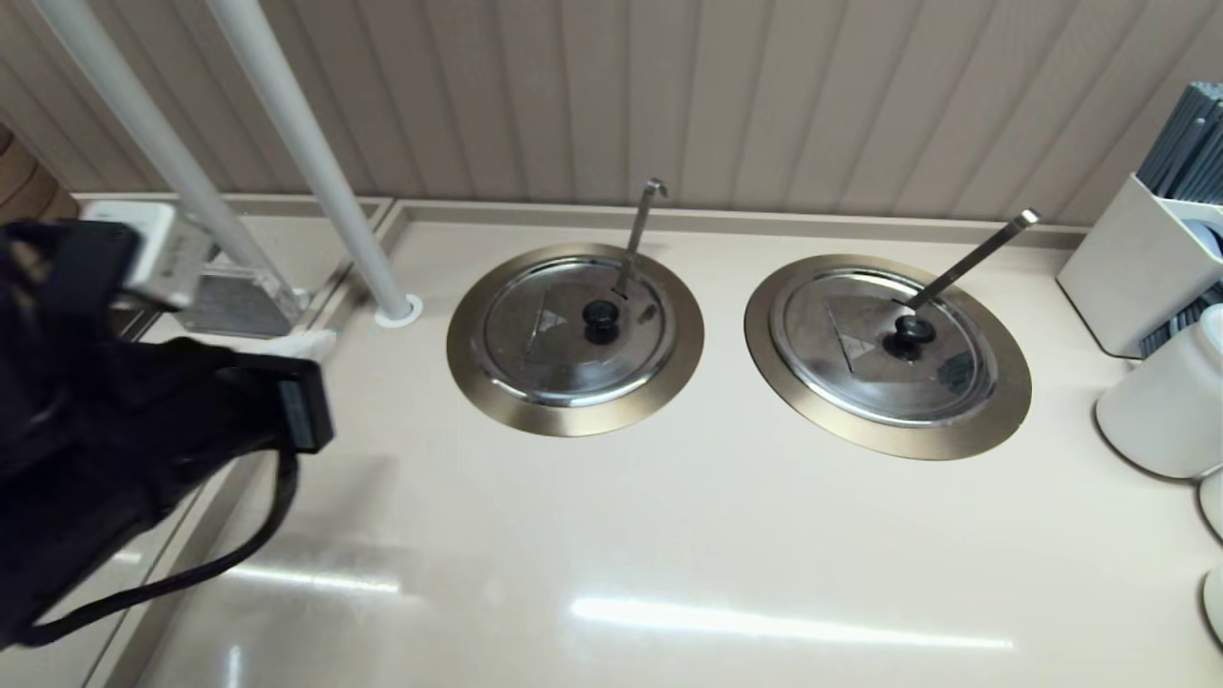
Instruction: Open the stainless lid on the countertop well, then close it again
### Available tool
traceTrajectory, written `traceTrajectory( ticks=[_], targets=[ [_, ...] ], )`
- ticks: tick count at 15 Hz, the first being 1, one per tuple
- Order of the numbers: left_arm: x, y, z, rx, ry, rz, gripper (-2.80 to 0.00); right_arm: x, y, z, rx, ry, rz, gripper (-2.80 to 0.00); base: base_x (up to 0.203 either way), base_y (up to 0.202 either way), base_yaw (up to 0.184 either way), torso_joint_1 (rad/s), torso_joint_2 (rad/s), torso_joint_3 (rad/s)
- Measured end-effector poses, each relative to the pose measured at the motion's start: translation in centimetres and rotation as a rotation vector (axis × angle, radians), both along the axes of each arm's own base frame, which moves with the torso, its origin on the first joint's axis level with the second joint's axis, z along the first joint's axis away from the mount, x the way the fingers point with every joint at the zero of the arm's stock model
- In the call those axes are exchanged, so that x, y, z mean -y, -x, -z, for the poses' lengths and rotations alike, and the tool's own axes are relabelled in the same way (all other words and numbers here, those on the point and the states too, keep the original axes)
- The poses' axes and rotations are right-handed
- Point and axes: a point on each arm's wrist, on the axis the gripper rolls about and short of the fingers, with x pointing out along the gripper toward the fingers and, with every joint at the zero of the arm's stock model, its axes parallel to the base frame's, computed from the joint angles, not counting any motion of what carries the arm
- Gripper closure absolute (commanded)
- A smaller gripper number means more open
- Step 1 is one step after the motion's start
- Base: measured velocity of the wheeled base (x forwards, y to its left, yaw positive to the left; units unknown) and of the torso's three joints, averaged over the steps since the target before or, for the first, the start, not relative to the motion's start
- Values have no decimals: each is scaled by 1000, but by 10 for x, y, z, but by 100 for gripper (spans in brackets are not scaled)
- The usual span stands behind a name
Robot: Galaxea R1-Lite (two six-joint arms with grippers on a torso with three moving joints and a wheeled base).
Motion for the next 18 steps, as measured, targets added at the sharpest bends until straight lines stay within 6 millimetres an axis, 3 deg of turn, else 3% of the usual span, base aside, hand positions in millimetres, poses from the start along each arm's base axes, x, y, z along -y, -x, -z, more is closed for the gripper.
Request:
traceTrajectory(
  ticks=[2,4,6,8,12,14,18],
  targets=[
    [-37,50,-11,-3,-12,-121,0,0,0,0,0,2,0,0,0,0,0,0,0,0],
    [-72,102,-6,1,-22,-300,0,0,0,0,0,2,0,0,0,0,0,0,0,0],
    [-90,146,14,4,-49,-490,0,0,0,0,0,2,0,0,0,0,0,0,0,0],
    [-91,173,36,29,-69,-572,0,0,0,0,0,3,0,0,0,0,0,0,0,0],
    [-84,173,83,109,-53,-345,0,0,0,0,0,2,0,0,0,0,0,0,0,0],
    [-80,173,88,127,-15,-174,0,0,0,0,0,2,0,0,0,0,0,0,0,0],
    [-78,189,101,36,-4,-3,0,0,0,0,0,2,0,0,0,0,0,0,0,0]
  ],
)
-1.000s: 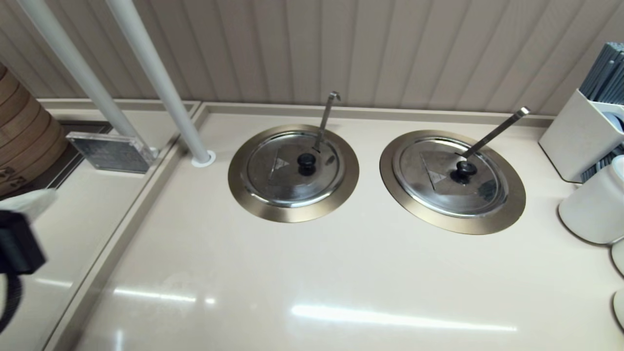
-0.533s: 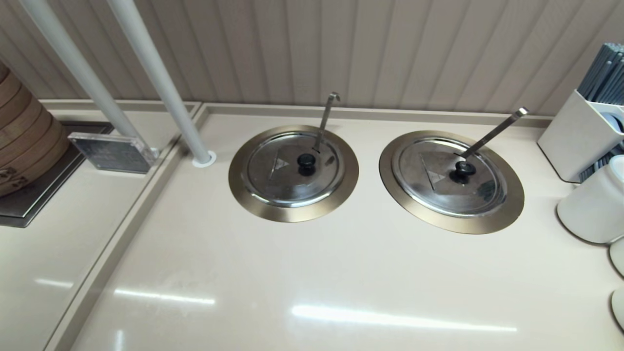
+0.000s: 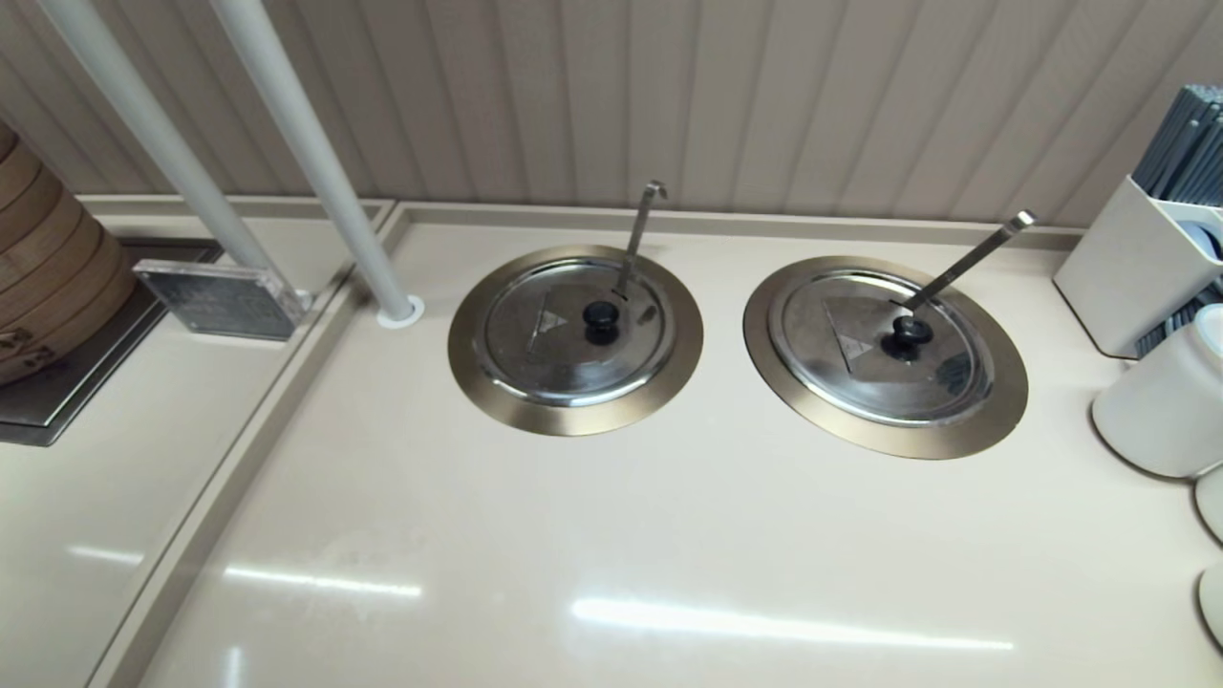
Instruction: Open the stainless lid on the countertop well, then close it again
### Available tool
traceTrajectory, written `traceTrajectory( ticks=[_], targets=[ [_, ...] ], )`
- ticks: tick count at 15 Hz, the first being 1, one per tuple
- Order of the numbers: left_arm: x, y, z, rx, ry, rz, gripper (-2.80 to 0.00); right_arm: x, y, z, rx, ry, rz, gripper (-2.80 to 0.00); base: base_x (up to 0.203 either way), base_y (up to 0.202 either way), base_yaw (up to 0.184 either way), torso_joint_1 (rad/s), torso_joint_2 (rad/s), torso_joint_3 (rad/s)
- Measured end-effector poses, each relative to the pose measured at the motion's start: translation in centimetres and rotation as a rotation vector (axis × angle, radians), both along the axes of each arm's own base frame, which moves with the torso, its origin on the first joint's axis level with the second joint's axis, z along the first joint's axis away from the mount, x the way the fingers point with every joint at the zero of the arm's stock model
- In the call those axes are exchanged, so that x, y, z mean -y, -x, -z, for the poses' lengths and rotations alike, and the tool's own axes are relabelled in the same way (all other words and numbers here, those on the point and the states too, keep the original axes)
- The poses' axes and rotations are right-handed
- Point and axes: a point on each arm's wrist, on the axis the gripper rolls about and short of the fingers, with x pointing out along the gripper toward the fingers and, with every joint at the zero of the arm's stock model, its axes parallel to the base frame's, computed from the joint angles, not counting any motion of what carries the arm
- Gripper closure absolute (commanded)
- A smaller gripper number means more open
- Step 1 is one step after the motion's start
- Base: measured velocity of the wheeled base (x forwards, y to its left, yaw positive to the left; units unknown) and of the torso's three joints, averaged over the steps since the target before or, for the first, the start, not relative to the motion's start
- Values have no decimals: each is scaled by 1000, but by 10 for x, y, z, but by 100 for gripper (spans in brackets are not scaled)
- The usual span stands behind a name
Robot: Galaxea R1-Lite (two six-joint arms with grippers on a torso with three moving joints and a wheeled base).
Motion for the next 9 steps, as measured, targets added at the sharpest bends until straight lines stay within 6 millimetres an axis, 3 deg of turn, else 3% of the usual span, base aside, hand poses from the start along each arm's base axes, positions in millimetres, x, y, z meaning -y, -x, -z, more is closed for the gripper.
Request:
traceTrajectory(
  ticks=[2,6,9],
  targets=[
    [0,7,10,32,-27,13,0,0,0,0,0,0,0,0,0,0,0,0,0,0],
    [-1,-2,61,30,-115,-2,0,0,0,0,0,2,0,0,0,0,0,0,0,0],
    [-1,-3,69,32,-54,-11,0,0,0,0,0,0,0,0,0,0,0,0,0,0]
  ],
)
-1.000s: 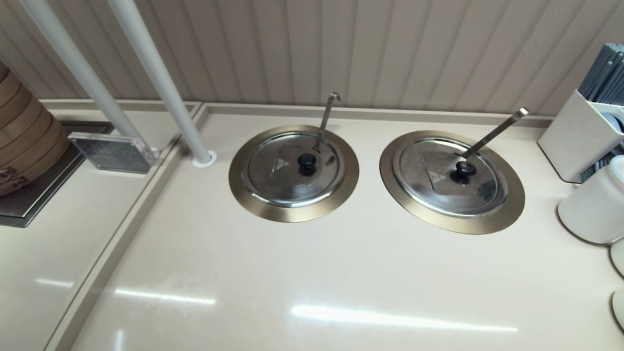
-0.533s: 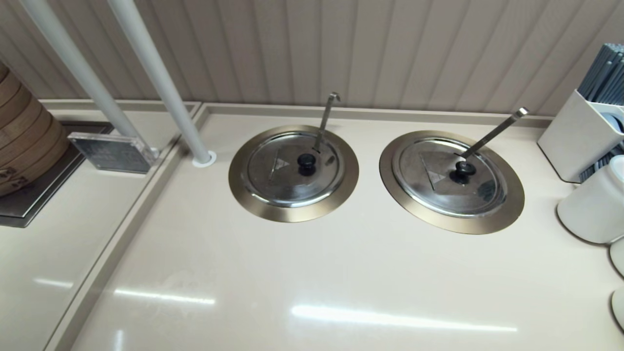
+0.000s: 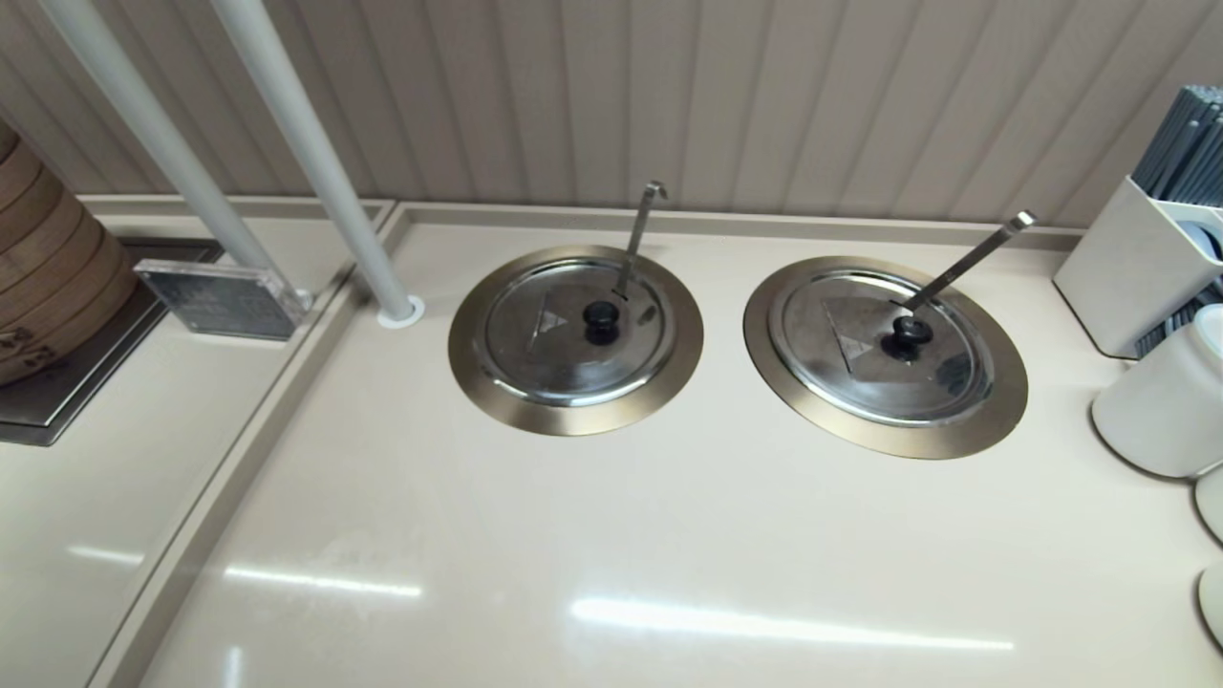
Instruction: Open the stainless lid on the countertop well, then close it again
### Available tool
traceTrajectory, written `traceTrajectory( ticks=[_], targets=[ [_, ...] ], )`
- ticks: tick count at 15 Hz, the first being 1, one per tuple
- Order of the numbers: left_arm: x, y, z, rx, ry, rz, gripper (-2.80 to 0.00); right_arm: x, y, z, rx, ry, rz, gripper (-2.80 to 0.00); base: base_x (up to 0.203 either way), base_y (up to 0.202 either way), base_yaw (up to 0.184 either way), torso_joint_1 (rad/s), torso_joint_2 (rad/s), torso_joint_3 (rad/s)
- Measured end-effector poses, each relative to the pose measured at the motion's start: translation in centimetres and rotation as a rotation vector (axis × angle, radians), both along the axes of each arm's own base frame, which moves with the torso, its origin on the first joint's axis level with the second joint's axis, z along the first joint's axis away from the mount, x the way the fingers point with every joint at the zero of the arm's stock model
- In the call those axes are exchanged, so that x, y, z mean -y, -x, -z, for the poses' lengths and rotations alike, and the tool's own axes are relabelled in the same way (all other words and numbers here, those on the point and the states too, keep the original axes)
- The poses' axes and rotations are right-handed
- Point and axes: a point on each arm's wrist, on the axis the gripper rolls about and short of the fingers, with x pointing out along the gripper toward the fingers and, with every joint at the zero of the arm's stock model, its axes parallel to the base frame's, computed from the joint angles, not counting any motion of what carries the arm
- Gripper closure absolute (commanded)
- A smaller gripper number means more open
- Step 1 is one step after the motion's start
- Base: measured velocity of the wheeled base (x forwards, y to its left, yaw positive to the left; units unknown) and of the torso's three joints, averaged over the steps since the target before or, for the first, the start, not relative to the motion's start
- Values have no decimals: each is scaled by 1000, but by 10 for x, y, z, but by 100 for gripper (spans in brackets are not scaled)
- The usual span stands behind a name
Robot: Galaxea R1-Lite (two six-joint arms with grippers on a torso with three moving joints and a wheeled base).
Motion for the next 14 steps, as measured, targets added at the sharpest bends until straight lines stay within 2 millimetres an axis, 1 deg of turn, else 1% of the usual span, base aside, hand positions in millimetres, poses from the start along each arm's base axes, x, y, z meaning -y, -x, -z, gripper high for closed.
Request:
traceTrajectory(
  ticks=[11,14],
  targets=[
    [-1,0,2,-5,24,-23,0,0,0,0,0,-4,2,0,0,0,0,0,0,0],
    [-1,0,2,-1,77,-26,0,0,0,0,0,-4,1,0,0,0,0,0,0,0]
  ],
)
